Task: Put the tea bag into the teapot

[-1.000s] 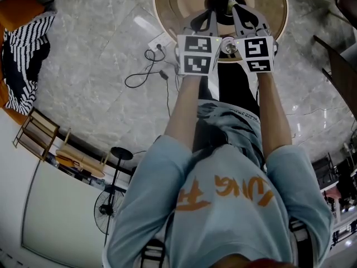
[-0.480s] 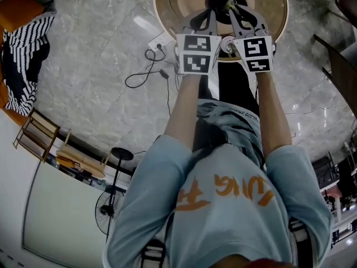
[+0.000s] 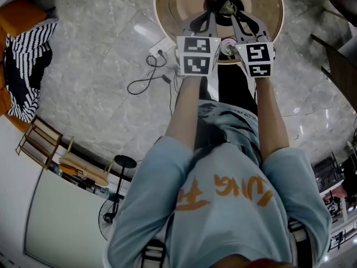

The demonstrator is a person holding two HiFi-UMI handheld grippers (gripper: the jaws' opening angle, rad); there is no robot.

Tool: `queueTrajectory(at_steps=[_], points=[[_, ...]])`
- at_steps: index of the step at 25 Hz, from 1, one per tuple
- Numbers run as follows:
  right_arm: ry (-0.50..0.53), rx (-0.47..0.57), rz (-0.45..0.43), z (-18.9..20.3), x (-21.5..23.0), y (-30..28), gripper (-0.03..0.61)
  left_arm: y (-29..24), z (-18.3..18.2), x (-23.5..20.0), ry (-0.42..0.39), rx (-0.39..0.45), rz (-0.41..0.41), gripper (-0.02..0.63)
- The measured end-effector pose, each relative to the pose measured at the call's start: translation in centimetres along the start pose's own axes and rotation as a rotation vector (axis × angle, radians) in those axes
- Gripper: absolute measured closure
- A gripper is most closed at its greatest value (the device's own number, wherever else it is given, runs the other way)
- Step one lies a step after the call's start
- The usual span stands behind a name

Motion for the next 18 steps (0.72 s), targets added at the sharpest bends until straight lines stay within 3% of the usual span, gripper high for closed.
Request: queueTrajectory(at_steps=[9, 13, 18], points=[[-0.209, 0.121, 0.133, -1.2, -0.5, 3.8, 0.525, 2.9, -2.4, 0.4, 0.093, 0.090, -0.028, 0.589], [-0.290, 0.200, 0.176, -2.6, -1.2, 6.0, 0.545, 5.3, -3.8, 0.4, 0.078, 0.165, 0.006, 0.589], [-0.362, 0.288, 0.189, -4.6, -1.9, 8.2, 0.565, 8.3, -5.4, -0.2, 0.051, 0.244, -0.013, 0.589]])
Point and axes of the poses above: the fingertips, and each gripper's own axes: y backward along the fingers, x to its right, z out of its underside, the point moved 10 cm from there along y, backward along the fingers, and after that the axes turned 8 degrees about -z, right-handed, at the moved point
